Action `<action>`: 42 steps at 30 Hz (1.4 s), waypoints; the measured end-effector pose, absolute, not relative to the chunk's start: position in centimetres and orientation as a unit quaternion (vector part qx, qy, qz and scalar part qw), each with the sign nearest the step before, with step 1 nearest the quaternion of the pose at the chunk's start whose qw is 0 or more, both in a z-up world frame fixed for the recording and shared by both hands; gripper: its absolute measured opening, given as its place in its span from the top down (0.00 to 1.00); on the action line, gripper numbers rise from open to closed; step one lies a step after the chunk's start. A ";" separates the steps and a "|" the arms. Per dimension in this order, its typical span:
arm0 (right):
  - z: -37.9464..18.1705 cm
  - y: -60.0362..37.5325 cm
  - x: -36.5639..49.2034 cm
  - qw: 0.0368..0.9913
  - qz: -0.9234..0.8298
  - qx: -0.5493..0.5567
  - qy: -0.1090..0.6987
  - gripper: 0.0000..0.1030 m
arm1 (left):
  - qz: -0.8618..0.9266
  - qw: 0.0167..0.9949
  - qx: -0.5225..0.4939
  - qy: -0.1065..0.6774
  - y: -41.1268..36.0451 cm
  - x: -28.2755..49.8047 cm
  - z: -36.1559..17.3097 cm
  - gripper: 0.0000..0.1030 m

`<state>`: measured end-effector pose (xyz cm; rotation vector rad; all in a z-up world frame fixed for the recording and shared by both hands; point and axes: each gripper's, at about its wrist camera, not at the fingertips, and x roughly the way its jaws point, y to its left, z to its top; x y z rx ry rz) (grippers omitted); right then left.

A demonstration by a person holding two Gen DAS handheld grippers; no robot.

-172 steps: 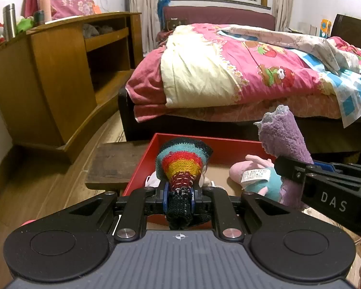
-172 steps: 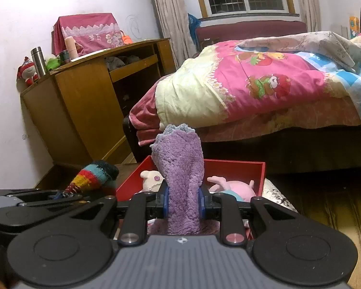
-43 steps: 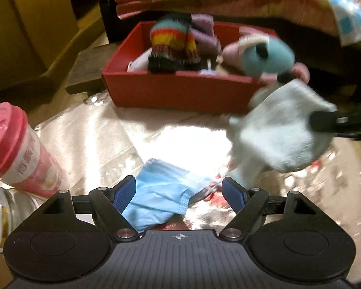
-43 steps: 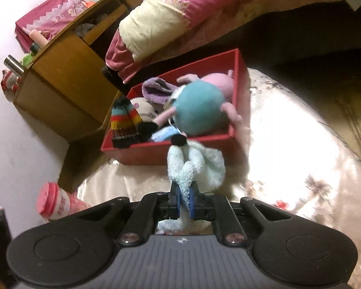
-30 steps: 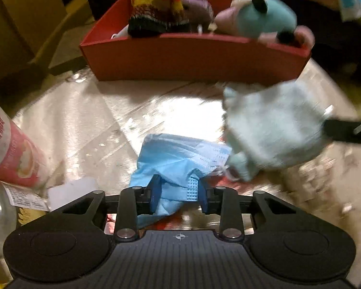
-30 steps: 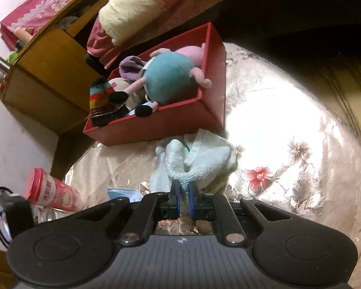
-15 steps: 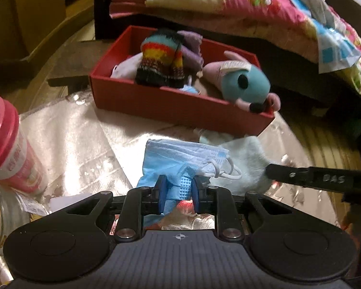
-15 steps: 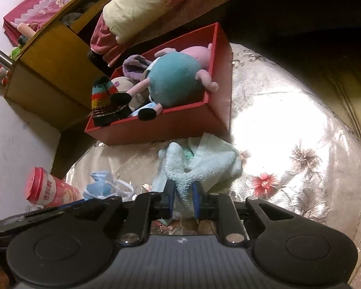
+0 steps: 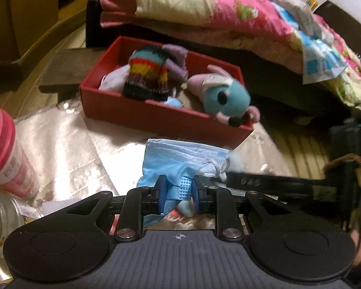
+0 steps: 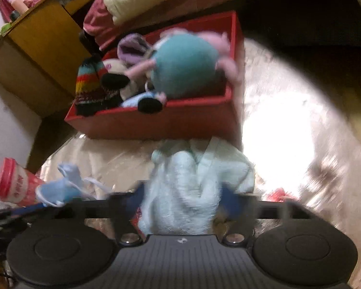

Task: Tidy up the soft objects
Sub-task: 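Lift the towel with the right tool while the left tool lifts the face mask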

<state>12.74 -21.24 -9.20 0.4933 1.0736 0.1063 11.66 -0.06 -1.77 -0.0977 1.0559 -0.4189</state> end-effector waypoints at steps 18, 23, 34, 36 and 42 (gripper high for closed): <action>-0.4 -23.5 9.5 0.846 0.130 0.335 0.393 1.00 | -0.208 0.864 -0.090 0.449 1.6 12.1 2.7 0.79; 1.6 -23.8 9.3 0.849 0.148 0.355 0.362 1.00 | -0.208 0.868 -0.094 0.441 1.8 12.4 3.4 0.79; 7.6 -24.8 8.0 0.862 0.183 0.389 0.268 1.00 | -0.218 0.882 -0.114 0.401 2.5 12.0 6.5 0.78; 8.7 -24.9 7.9 0.866 0.187 0.391 0.251 1.00 | -0.222 0.885 -0.116 0.393 2.6 11.9 7.1 0.78; 11.5 -25.1 7.6 0.873 0.197 0.394 0.210 1.00 | -0.227 0.893 -0.124 0.368 2.9 11.7 8.9 0.78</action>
